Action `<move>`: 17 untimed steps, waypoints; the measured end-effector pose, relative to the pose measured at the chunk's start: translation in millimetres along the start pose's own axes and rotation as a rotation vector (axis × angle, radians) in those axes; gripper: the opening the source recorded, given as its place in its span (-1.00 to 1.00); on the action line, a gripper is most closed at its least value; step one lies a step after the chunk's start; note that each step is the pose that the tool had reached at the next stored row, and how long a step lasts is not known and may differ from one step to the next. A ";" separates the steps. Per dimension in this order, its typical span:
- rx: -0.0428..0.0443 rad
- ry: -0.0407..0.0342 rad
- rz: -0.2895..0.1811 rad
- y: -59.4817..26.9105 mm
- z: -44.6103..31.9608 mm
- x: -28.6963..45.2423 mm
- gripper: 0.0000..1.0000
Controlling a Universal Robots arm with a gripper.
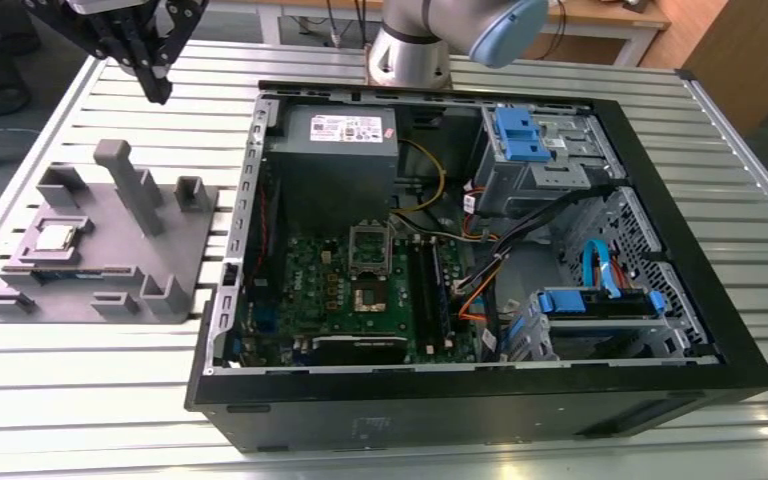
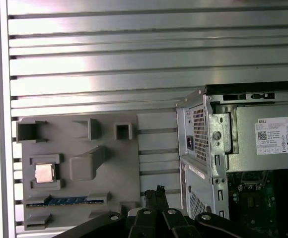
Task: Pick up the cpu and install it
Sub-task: 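Reach for the cpu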
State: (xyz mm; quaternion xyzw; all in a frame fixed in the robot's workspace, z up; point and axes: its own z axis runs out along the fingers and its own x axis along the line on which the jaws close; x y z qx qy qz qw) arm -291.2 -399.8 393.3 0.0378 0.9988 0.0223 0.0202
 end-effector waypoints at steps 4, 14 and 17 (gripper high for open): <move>-0.0001 -0.0004 0.000 -0.4 0.1 5.1 -0.79; -0.0002 -0.0017 0.000 -2.2 0.7 23.9 -0.79; -0.0001 -0.0020 0.000 -2.8 0.9 30.6 -0.79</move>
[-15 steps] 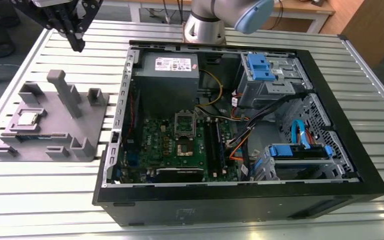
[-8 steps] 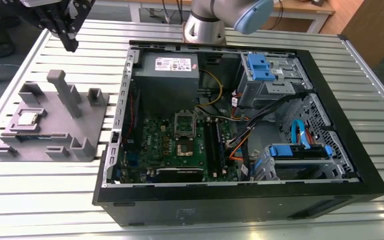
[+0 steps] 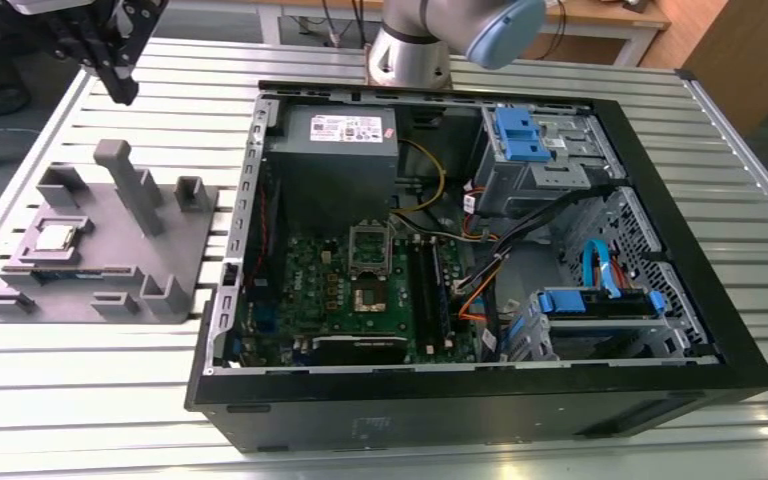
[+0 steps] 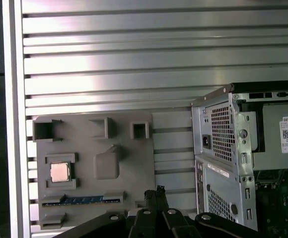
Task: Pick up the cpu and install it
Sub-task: 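Reach for the cpu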
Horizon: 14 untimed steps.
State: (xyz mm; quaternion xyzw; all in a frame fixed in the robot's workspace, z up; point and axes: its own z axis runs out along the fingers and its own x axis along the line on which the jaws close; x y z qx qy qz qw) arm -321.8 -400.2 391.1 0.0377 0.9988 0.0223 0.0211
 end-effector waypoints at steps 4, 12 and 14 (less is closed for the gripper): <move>-0.0001 -0.0004 0.000 -0.8 0.8 9.1 -0.79; -0.0001 -0.0003 0.000 -2.5 3.1 26.8 -0.79; -0.0001 -0.0004 0.000 -2.9 4.0 31.0 -0.79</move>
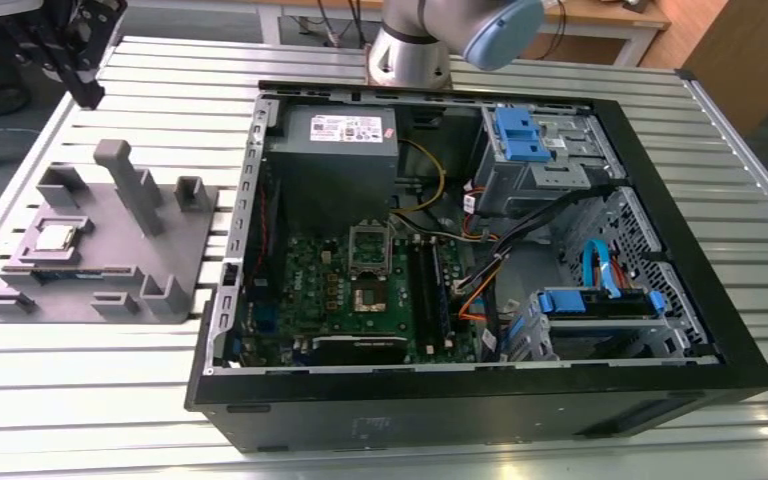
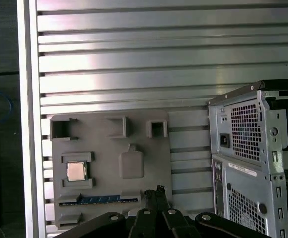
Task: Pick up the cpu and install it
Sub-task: 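Reach for the cpu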
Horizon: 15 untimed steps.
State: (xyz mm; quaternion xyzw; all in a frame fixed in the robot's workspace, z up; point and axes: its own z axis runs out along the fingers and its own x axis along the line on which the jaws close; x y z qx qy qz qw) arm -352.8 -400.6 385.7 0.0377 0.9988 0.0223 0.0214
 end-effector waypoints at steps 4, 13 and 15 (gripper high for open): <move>0.0000 0.0000 0.000 -0.9 1.8 7.9 -0.79; 0.0000 0.0000 0.000 -3.8 6.5 28.0 -0.79; 0.0001 0.0000 0.000 -4.5 7.9 32.3 -0.79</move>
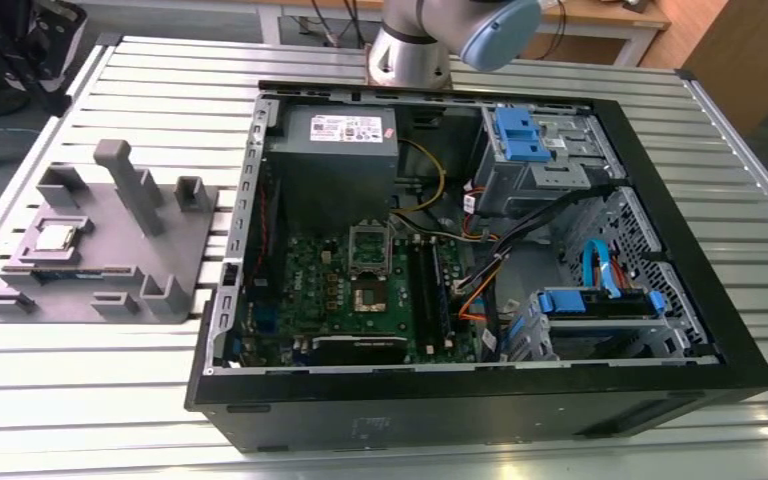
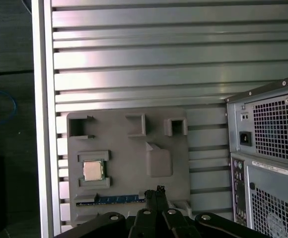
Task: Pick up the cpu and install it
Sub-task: 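Reach for the cpu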
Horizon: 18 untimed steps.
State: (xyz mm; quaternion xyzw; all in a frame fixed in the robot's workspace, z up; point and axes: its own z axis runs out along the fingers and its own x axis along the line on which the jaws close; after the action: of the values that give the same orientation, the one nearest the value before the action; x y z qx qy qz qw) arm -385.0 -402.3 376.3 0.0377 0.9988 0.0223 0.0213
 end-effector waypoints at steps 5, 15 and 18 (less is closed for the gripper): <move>0.0000 0.0000 0.000 -1.8 4.5 9.6 -0.79; -0.0001 0.0000 0.000 -3.4 8.7 21.0 -0.79; 0.0000 0.0000 0.000 -3.5 8.7 21.7 -0.79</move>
State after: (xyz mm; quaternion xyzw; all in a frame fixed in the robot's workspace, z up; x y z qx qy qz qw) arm -406.5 -403.7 366.5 0.0377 0.9988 0.0223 0.0213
